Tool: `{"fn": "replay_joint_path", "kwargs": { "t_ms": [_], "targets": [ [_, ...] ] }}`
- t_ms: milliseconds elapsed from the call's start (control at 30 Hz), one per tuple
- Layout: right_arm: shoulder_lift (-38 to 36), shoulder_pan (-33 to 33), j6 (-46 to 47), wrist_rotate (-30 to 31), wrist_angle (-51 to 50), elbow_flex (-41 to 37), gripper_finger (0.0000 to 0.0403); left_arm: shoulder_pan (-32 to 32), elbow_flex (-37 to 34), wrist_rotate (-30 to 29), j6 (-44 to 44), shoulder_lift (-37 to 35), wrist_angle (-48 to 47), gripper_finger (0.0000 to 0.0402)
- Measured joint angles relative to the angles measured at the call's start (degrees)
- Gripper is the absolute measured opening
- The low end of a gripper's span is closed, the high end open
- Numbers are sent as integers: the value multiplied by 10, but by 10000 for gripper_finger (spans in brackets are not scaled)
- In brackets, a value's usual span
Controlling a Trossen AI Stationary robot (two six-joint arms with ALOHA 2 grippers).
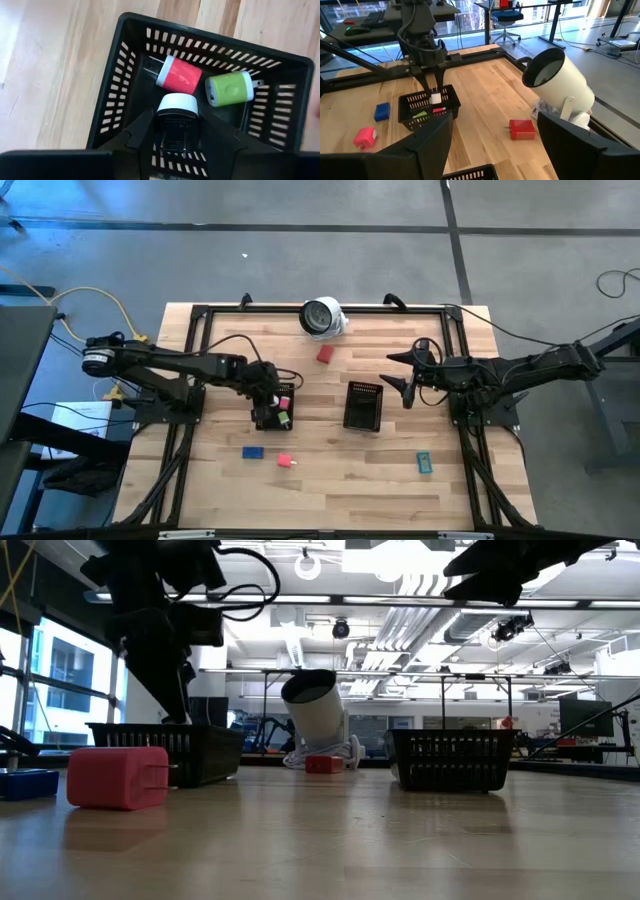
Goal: Pick & Place Office items
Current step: Put the white charger adapter into the left black bin
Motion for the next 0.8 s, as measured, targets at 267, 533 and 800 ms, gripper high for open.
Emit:
{"fn": "replay_joint_path", "kwargs": {
  "t_ms": [267,533,800],
  "targets": [
    [0,0,0,0,-5,0,278,2,0,5,0,24,1,122],
    [0,0,0,0,-10,0,278,12,0,16,1,27,8,122],
    [0,0,0,0,-12,0,278,12,0,18,3,27,7,124]
  ]
}}
